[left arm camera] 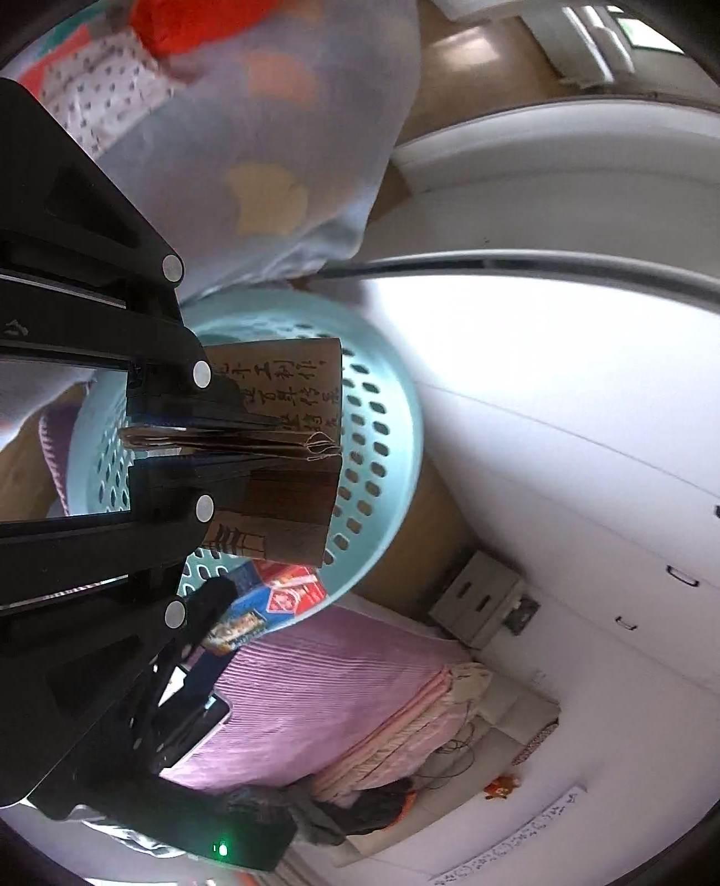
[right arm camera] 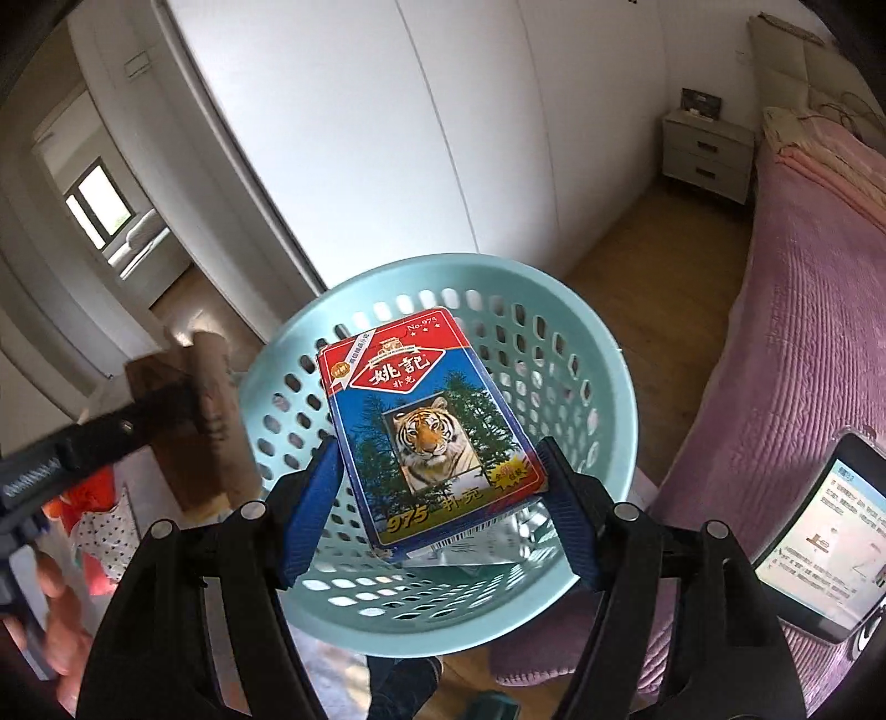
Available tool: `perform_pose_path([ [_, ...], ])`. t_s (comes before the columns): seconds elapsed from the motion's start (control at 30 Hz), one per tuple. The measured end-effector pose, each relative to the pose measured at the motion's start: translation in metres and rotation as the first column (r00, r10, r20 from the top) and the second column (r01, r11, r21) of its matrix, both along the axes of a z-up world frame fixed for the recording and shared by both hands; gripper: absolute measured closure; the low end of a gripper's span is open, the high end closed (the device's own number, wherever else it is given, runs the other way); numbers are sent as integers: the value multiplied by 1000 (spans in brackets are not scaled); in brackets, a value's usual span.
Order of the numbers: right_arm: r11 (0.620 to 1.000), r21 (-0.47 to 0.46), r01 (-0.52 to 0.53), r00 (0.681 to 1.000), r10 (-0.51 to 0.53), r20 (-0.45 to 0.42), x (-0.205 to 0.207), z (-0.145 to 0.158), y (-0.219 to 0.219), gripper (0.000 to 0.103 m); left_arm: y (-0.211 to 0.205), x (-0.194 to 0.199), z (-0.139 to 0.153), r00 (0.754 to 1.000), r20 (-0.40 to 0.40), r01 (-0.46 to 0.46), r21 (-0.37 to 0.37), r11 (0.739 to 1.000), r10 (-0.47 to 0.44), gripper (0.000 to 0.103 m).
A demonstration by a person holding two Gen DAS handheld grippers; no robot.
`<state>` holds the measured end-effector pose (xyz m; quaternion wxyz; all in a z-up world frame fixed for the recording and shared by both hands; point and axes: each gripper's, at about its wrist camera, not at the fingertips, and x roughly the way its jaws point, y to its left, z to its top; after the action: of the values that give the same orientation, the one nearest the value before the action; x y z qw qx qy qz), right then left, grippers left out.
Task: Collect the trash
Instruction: 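Carry cardboard and cigarette pack over the basket and release both, then grasp the orange soymilk cup with the left tool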
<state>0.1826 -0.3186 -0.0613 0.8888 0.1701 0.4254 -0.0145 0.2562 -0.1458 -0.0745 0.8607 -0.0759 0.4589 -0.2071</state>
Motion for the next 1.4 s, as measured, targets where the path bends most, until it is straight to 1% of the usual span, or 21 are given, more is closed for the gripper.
perform_pose_path([
  [0.07, 1000, 3, 7, 1000, -7, -1, 1, 0, -5, 34, -4, 4, -2, 1000, 1, 5, 1, 1000, -5, 97],
  [0.1, 1000, 7, 9, 1000, -9, -1, 1, 1, -7, 34, -6, 4, -2, 1000, 10, 6, 0, 1000, -6, 93],
  [0.13, 1000, 11, 11, 1000, -11, -3, 2, 1, -9, 34, -6, 3, 0, 1000, 26, 7, -1, 1000, -6, 76],
  [0.17, 1000, 17, 7, 1000, -7, -6, 3, 0, -4, 34, -6, 2, 2, 999, 39, 6, 1, 1000, -6, 63],
  [0.27, 1000, 23, 6, 1000, -6, 1, 2, -3, -6, 34, -4, -4, 12, 997, 82, 13, 10, 1000, -14, 60],
  [0.43, 1000, 9, -7, 1000, 7, 9, -3, -3, 1, 34, 13, -18, 25, 995, 104, -2, -28, 1000, 5, 59],
  [0.57, 999, -13, -31, 999, 31, 39, -11, 8, 13, 34, 38, -32, 34, 992, 123, -35, -61, 998, 43, 59],
  [0.8, 990, -61, -125, 986, 131, 99, -22, 34, 58, 34, 90, -61, 60, 976, 177, -109, -95, 989, 125, 59],
  [0.9, 982, -82, -170, 977, 179, 116, -25, 40, 81, 34, 124, -75, 72, 961, 205, -166, -106, 980, 185, 59],
  [1.0, 970, -91, -223, 964, 234, 127, -28, 43, 105, 34, 154, -85, 80, 946, 215, -222, -119, 968, 243, 59],
  [1.03, 968, -92, -233, 961, 243, 129, -27, 44, 110, 34, 169, -90, 82, 938, 219, -247, -126, 961, 270, 57],
  [1.07, 964, -93, -249, 957, 260, 132, -28, 44, 118, 34, 183, -93, 84, 929, 223, -274, -127, 953, 297, 53],
  [1.1, 961, -92, -260, 953, 271, 134, -28, 43, 122, 34, 194, -96, 86, 920, 226, -297, -126, 946, 319, 52],
  [1.2, 948, -103, -301, 939, 314, 141, -30, 43, 143, 34, 232, -106, 87, 892, 239, -367, -115, 923, 384, 51],
  [1.23, 943, -106, -314, 934, 327, 143, -31, 42, 148, 34, 250, -109, 87, 879, 237, -398, -113, 910, 414, 51],
  [1.33, 930, -110, -351, 920, 365, 147, -32, 42, 163, 34, 288, -112, 86, 852, 225, -457, -118, 882, 472, 51],
  [1.4, 923, -116, -367, 913, 381, 145, -33, 39, 170, 34, 316, -114, 83, 828, 215, -506, -112, 855, 518, 51],
])
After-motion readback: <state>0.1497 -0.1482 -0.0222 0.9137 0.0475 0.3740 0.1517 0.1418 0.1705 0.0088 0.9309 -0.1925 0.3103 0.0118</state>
